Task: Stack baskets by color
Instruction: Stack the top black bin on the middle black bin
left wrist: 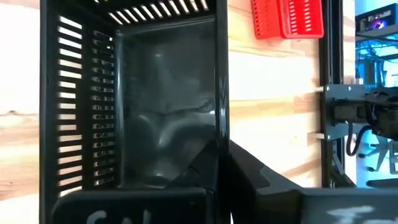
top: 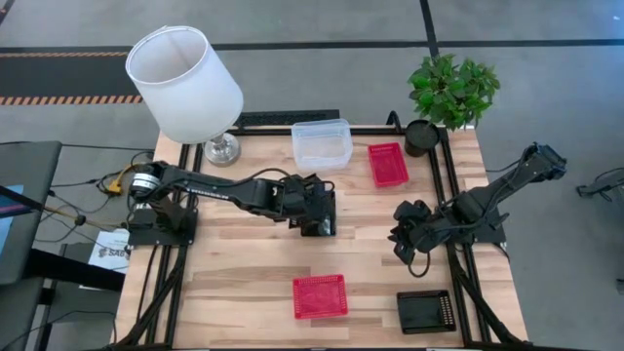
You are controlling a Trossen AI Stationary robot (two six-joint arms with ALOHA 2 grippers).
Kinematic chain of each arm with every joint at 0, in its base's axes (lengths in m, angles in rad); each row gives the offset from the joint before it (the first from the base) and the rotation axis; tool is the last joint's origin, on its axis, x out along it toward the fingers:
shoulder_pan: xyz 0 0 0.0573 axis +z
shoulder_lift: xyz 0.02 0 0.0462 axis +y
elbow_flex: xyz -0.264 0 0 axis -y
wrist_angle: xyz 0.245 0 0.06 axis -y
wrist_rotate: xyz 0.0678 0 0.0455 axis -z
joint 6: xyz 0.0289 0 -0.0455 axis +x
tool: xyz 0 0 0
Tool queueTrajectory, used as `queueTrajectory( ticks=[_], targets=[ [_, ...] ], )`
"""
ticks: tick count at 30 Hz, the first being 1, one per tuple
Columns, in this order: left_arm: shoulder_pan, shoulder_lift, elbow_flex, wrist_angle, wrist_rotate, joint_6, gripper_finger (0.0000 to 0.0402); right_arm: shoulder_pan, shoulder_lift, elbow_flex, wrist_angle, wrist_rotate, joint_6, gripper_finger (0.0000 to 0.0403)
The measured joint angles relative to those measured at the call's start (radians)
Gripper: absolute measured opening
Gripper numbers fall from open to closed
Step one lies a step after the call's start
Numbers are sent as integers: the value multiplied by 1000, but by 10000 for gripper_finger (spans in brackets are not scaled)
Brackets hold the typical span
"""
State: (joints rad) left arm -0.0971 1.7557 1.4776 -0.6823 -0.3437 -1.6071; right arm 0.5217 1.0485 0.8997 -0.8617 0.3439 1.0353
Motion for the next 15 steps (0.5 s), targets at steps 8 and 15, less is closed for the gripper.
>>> queueTrajectory(
  ticks=[8, 15],
  targets=[
    [0, 0, 0, 0, 15, -10, 40, 0, 0, 0, -3, 0, -21, 123],
    [0, 0, 0, 0, 17, -10, 86, 0, 0, 0, -3, -1, -23, 123]
  ],
)
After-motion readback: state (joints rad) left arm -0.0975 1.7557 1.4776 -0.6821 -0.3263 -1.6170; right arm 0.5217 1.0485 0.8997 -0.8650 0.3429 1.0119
